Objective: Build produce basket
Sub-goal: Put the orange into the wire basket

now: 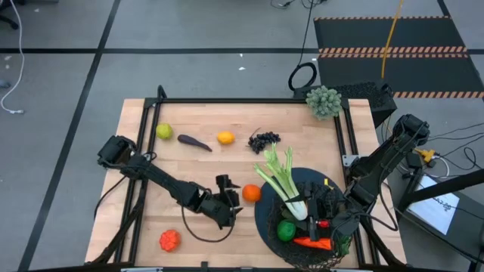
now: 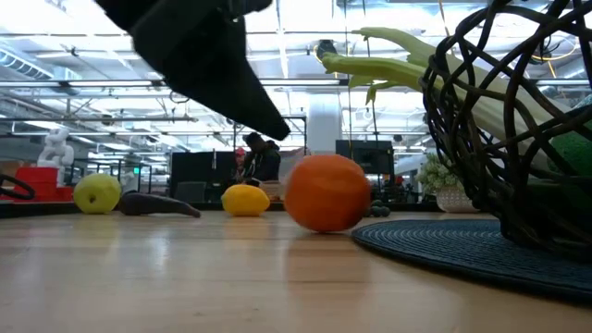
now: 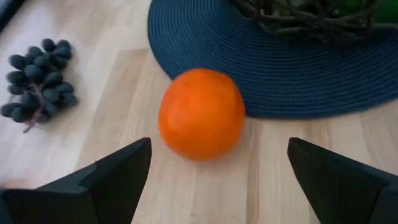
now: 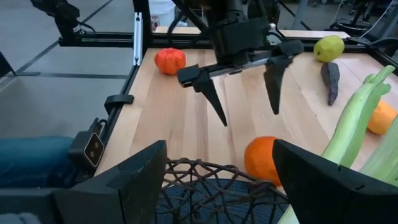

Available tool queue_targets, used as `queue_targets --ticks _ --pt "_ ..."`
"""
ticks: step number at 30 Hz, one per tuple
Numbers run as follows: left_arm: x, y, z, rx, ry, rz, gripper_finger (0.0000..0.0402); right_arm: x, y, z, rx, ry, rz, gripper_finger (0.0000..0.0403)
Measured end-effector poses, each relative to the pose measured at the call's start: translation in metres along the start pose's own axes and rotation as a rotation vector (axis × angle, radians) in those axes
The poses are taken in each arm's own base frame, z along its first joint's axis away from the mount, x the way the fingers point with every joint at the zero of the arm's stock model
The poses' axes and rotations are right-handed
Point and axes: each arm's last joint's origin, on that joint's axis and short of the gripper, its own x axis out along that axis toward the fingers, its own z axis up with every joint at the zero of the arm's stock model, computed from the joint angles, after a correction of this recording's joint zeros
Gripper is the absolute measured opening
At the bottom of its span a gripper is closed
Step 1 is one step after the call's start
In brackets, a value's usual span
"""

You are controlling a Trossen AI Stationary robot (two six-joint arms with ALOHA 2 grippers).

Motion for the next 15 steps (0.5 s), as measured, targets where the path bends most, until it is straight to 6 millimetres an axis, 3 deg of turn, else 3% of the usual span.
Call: queue_targets --ticks 9,15 --pt "0.005 0.004 0.010 -0.031 -0.043 -0.099 0.0396 0.000 0.000 0.000 -0.011 0.002 0.002 0.0288" --pt "0.018 -0.002 0.001 -0.019 -0.017 -0.106 0.0399 0.000 0.000 0.000 -0.011 0.002 0.003 0.0288"
